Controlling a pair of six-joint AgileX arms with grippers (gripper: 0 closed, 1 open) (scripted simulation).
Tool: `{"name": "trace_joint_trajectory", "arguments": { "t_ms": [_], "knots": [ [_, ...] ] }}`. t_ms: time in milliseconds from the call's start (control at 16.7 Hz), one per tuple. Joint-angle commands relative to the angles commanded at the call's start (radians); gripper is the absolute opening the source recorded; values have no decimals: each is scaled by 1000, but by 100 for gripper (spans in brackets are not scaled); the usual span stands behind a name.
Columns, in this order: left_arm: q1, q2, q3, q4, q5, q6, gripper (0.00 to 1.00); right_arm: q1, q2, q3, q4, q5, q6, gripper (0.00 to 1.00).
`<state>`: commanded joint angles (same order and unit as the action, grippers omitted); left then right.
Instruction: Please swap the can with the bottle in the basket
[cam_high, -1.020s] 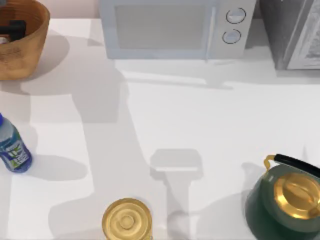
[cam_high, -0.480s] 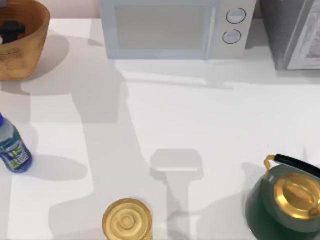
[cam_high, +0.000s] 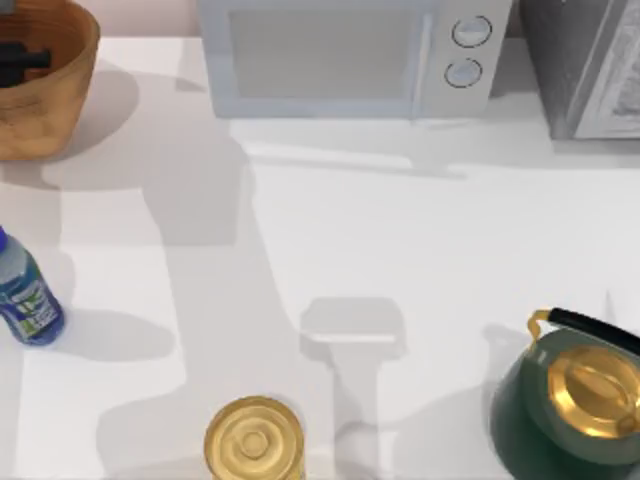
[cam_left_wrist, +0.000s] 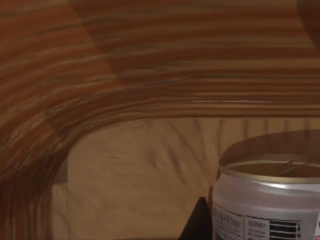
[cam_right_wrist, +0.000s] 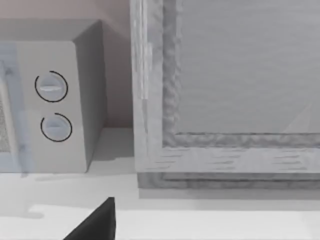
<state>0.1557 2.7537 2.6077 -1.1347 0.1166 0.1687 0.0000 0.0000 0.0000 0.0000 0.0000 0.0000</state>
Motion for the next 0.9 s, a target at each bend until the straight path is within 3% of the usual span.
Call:
{"name": "trace_joint_trajectory", "arguments": {
  "t_ms": [540,900],
  "knots": [
    [2,-36,1,0,-1,2,0,0,0,0,0,0,0,100],
    [-51,-292,-271,93,45,-30,0,0,0,0,0,0,0,100]
  ]
}}
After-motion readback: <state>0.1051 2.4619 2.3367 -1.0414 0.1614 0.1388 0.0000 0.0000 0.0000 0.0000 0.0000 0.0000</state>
